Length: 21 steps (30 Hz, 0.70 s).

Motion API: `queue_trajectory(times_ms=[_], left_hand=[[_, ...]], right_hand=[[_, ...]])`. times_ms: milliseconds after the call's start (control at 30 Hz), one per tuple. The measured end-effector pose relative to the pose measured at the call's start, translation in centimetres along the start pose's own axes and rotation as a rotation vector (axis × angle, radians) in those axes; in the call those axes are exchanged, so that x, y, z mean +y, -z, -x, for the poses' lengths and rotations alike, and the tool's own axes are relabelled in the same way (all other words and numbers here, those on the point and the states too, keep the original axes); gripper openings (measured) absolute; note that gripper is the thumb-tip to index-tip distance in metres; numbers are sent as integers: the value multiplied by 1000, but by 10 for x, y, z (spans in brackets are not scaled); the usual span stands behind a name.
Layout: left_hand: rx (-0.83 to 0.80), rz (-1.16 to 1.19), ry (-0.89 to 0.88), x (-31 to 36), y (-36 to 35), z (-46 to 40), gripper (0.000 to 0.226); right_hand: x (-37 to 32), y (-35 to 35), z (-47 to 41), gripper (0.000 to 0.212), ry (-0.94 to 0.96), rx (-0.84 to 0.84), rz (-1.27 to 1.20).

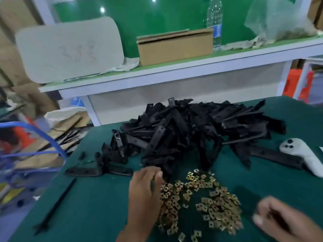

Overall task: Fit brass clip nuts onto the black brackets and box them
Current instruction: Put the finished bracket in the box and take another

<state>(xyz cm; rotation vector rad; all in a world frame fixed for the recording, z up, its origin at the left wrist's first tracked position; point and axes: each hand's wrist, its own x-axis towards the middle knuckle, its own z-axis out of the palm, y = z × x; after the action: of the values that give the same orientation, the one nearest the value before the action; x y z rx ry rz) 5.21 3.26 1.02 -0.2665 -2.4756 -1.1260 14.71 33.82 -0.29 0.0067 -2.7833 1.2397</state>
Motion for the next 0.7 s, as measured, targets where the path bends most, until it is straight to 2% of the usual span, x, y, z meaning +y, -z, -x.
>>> queue_trajectory(times_ms=[33,67,100,133,200,267,333,467,567,700], left_hand=[[23,-71,21,-13,2,-6,37],[30,-140,33,-23,2,-11,34],[22,-190,44,-30,1,-15,32],[-6,-216,55,-35,-2,-17,34],[-76,-240,70,-40,-8,-21,40],[-93,-233,72,-43,-13,-22,36],[-33,-184,53,-44,-13,-23,25],[53,-56,107,-42,-10,-24,22],[208,26,106,-37,-7,-24,18],[475,180,205,-41,-4,-27,10]], right_hand=[[-12,11,0,64,109,-65,17],[-28,-3,-14,66,160,-153,151],[-36,-15,-23,68,219,-276,215],[-38,-27,-30,69,251,-320,241],[-34,-40,-48,67,315,-266,346],[-34,-47,-56,63,335,-256,360],[-36,-56,-58,56,345,-214,366],[-34,-61,-55,26,423,-71,373],[-33,-58,-55,28,438,-29,315],[-36,-50,-56,17,378,11,194]])
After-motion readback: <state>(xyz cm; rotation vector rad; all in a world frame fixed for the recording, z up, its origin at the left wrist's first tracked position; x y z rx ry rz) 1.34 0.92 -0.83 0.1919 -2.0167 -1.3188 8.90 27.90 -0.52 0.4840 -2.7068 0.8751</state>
